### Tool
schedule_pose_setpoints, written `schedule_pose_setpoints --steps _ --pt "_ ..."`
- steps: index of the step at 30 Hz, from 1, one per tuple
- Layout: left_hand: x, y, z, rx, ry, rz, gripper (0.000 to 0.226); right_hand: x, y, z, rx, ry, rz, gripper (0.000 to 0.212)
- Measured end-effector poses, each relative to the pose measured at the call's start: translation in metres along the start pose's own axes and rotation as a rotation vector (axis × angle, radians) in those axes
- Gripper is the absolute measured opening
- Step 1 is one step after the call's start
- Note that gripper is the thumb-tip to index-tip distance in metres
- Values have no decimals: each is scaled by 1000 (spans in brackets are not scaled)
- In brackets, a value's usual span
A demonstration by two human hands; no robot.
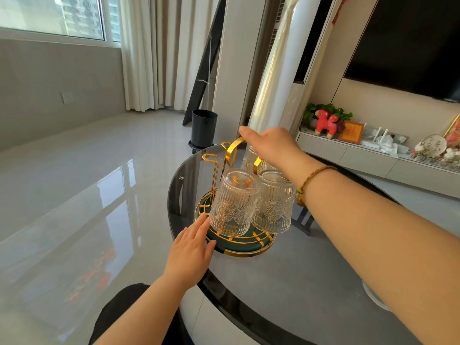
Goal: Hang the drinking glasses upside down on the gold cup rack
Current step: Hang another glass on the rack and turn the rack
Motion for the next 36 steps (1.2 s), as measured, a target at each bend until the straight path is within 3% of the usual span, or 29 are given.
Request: schedule_pose_setpoints --steps 3,6,8,12,16,19,29,33,34,36 --pt "-1 -2 1 -1 15 -13 54 4 10 1 56 -57 44 41" --pt "-1 -4 1 -5 58 -34 57 2 15 3 76 -211 119 48" --pt "0 -5 1 -6 89 -41 59 4 17 4 129 -245 70 54" --pt "1 -4 7 -13 100 -37 59 17 21 2 193 -179 -72 56" --pt "-6 -4 7 -29 -131 -29 52 25 21 5 279 -5 -94 61" --pt "-11 -5 5 -7 -162 -14 49 21 21 8 231 -33 -134 27" --pt "-1 1 15 84 25 -22 51 -20 14 40 5 -169 -222 26" --pt "10 1 27 132 116 -78 47 -31 12 49 -31 -183 -342 28" --pt "13 1 30 147 146 -99 49 -33 11 51 -39 -189 -370 29" --pt "15 0 35 177 187 -123 82 -37 10 55 -55 -195 -402 32"
Point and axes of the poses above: each hand's wrist, its own y-axis towards the middle knuckle, its own x-axis out of the palm, z = x × y, the point moved 5 cm from there along y, towards the middle knuckle, and after that the axes turned 1 degree about -y, right-handed, at the moved point
